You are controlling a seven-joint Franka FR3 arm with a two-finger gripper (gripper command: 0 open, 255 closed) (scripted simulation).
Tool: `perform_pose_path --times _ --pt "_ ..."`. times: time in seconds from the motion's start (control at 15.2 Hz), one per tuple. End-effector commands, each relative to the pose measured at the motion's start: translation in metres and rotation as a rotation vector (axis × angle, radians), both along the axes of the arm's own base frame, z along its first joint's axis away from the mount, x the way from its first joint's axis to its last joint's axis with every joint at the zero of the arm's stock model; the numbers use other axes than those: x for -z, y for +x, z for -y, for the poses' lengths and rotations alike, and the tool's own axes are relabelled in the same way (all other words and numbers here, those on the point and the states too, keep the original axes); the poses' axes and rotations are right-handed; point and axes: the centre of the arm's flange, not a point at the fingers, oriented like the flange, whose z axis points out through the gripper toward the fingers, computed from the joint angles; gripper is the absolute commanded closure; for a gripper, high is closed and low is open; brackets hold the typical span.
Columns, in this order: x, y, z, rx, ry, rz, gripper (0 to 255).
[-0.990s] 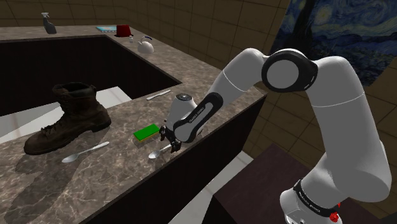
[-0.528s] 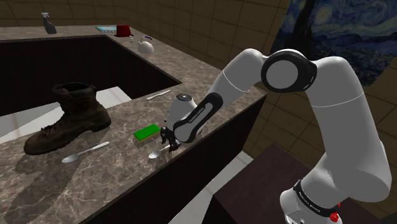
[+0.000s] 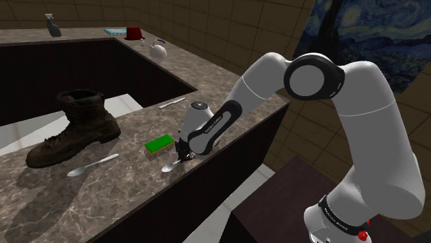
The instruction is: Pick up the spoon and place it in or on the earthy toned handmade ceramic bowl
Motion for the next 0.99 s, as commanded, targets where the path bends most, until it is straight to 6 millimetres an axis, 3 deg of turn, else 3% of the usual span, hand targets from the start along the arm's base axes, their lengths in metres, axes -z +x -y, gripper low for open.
perform_pose_path --times 0.0,0.92 --pt "0.001 0.001 0.002 0.004 0.001 0.006 255" --pt "-0.073 0.001 0.002 0.004 0.001 0.006 255"
